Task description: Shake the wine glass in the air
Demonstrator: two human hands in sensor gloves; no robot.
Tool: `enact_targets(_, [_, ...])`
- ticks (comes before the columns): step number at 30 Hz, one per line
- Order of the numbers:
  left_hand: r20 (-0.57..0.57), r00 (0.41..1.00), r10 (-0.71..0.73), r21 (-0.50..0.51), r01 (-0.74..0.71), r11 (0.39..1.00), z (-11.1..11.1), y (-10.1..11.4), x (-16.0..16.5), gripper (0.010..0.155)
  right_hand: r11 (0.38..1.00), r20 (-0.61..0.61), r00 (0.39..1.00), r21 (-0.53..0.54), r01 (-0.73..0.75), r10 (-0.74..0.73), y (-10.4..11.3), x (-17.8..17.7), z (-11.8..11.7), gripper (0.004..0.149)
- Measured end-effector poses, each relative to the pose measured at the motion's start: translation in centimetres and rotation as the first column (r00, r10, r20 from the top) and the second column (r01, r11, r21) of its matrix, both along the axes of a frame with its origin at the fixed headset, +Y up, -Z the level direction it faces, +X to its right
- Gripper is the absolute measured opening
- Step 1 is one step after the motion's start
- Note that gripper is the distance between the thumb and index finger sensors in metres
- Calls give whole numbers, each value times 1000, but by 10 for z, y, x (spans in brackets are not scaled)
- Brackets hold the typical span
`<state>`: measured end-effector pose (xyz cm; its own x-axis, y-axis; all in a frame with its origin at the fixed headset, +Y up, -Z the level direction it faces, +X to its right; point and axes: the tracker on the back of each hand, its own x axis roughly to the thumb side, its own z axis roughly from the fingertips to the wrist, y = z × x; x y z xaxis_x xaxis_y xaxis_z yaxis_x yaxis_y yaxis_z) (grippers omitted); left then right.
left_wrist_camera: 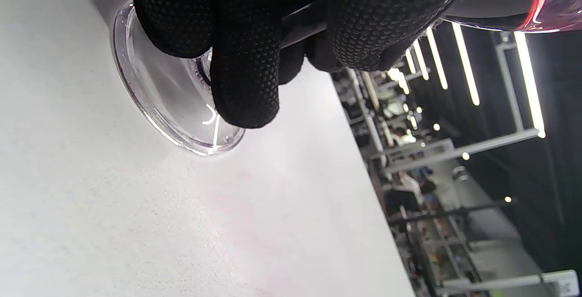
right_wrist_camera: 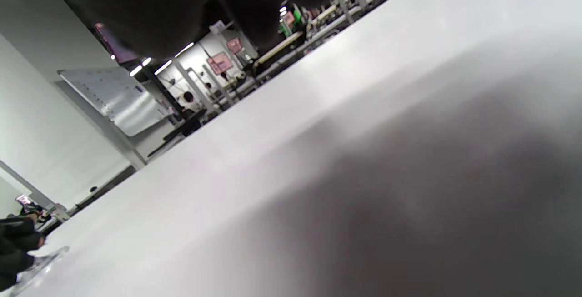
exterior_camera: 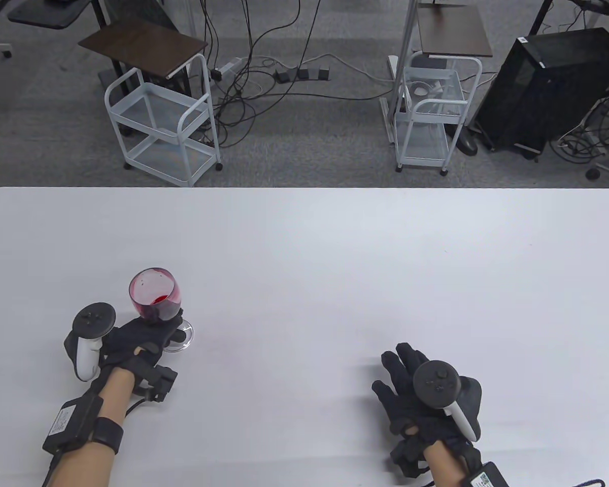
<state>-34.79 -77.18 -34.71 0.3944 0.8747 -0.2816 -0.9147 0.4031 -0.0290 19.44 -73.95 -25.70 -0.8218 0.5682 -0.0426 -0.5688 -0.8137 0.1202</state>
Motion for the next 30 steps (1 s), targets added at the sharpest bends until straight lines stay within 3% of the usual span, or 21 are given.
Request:
enact_targets(9, [-7, 1000, -25, 1, 25, 1000, 1, 1, 0, 49, 1000, 0, 1000, -7, -1, 1, -1, 0, 0, 67])
enact_targets(13, [6, 988, -157, -1, 157, 988, 11, 13, -5, 68, 1000, 2, 1000, -4, 4, -4, 0, 0, 0, 67])
enact_targets(17, [55, 946, -321, -34, 323, 946, 27, 32, -12, 78, 1000, 0, 1000, -11, 3, -3, -1, 0, 0, 67])
enact_targets(21, [52, 851, -522, 30, 521, 853, 51, 43, -14, 80, 1000, -6, 1000, -19, -3, 3, -1, 0, 0, 67])
enact_targets(25, [133, 776, -616, 6, 621, 784, 72, 41, -12, 88, 1000, -2, 1000, -9, -3, 3, 0, 0, 0, 67])
enact_targets(27, [189, 683, -706, 3, 718, 696, 82, 39, -9, 89, 1000, 1, 1000, 4, -1, 1, 1, 1, 1, 67])
enact_targets(29, [264, 524, -810, 27, 835, 549, 93, 37, -4, 90, 1000, 1, 1000, 8, -5, 5, 1, 0, 1, 67])
enact_targets(30, [293, 479, -828, 33, 860, 509, 97, 36, -2, 90, 1000, 1, 1000, 7, -6, 6, 1, 0, 1, 67])
